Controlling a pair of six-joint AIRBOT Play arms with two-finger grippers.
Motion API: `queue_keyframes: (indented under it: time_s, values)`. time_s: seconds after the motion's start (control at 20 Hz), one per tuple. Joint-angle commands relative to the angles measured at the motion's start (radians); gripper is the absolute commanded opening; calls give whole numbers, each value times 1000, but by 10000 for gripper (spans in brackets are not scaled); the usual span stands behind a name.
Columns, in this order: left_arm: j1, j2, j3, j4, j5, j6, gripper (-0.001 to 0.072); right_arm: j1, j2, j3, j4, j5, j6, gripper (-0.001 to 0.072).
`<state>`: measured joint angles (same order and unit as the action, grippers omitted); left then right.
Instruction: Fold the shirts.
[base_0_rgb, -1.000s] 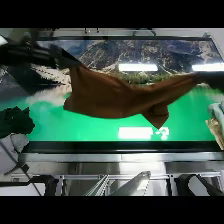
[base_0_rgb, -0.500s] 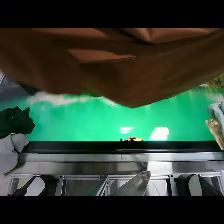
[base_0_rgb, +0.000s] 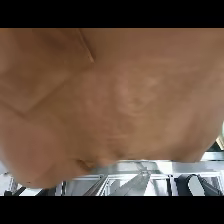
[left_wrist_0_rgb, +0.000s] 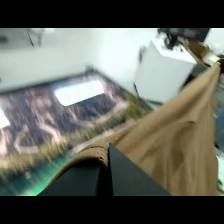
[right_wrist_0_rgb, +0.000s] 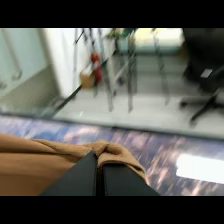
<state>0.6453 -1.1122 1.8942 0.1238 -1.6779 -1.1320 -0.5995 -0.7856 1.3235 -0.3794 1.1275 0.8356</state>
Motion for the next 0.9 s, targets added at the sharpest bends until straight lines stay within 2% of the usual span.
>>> queue_keyframes:
  time_s: [0.0, 0.1, 0.2, 0.25, 0.4, 0.5, 0.65, 0.85]
  values:
    - [-350, -204, -133, 438, 85, 45, 29, 119, -159, -201, -67, -85, -34, 20]
    - [-444, -397, -176, 541, 125, 51, 29, 168, -285, -293, -72, -175, -79, 20]
    - [-468, -637, -151, 542, 141, 50, 29, 200, -446, -319, -60, -248, -121, 20]
    - [-465, -753, -100, 531, 140, 35, 28, 206, -523, -319, -19, -277, -162, 20]
    - [-441, -1031, 108, 464, 137, -24, 19, 202, -738, -272, 260, -301, -334, 20]
    - [-441, -1112, 211, 409, 184, -33, 19, 204, -842, -191, 341, -278, -362, 20]
    - [-439, -1119, 184, 400, 311, -30, 22, 202, -950, -87, 353, -219, -339, 20]
    - [-446, -1119, 77, 410, 319, -11, 19, 202, -1029, -83, 240, -182, -282, 20]
